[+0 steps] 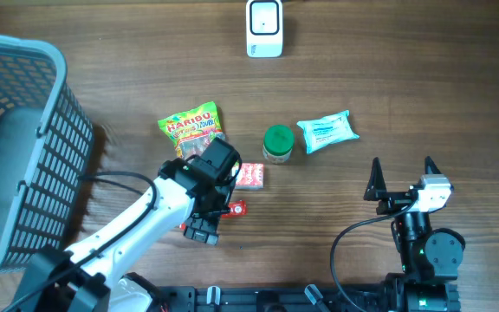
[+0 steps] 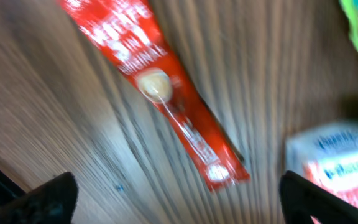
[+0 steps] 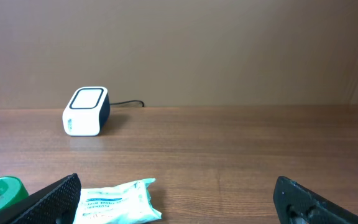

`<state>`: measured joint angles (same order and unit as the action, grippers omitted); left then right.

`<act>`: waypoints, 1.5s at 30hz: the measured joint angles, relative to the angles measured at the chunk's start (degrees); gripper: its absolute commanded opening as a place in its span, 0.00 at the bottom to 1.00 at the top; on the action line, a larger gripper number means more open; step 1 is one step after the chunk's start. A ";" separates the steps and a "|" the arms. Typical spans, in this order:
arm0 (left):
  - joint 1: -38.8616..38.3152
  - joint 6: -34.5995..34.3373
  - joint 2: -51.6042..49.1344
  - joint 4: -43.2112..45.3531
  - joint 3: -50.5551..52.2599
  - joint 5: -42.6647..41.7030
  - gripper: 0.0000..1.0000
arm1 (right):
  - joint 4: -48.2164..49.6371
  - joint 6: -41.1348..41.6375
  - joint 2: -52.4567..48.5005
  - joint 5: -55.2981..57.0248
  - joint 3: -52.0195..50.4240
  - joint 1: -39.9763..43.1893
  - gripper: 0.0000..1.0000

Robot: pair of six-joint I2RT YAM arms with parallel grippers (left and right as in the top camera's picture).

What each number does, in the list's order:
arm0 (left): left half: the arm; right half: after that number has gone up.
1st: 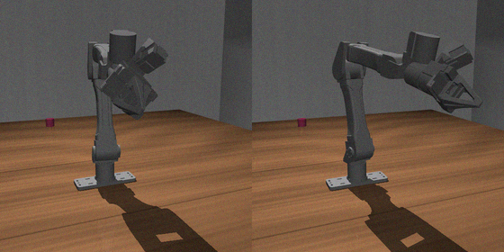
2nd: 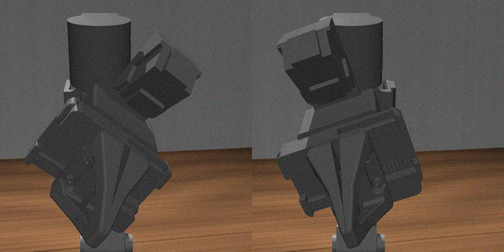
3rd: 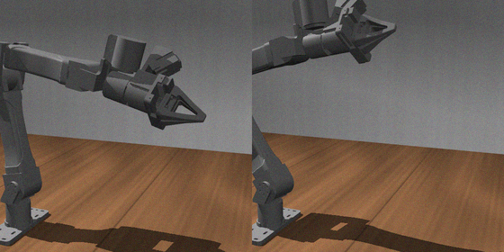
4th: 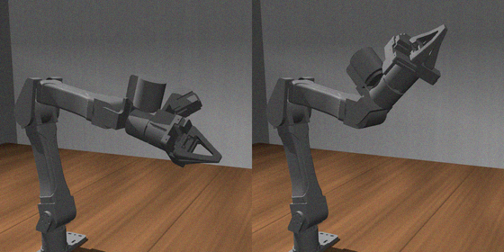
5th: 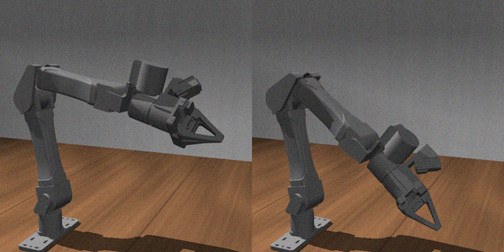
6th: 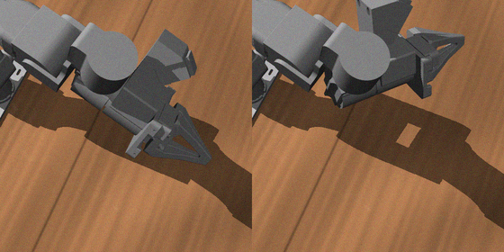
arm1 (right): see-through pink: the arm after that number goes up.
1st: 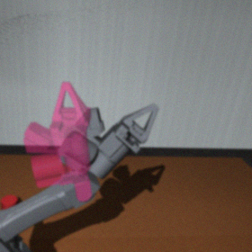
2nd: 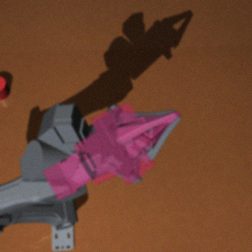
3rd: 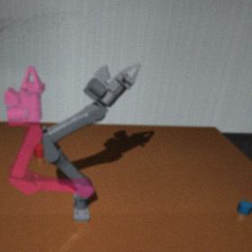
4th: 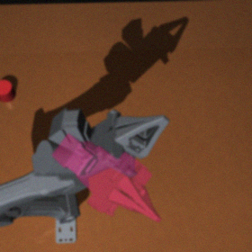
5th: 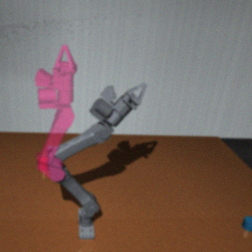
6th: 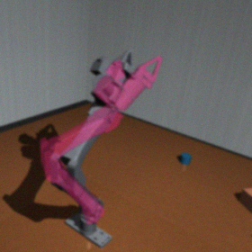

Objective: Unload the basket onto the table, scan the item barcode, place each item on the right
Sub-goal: 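Withdraw the left gripper back toward the basket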

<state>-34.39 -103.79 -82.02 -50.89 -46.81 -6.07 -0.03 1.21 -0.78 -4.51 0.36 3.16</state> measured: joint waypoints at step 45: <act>-15.17 40.09 -13.29 38.16 -4.07 -2.95 0.43 | 0.00 0.00 0.00 0.00 0.00 0.00 1.00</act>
<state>-49.56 -63.70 -95.31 -12.73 -50.87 -9.02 -0.03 1.21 -0.78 -4.51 0.36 3.16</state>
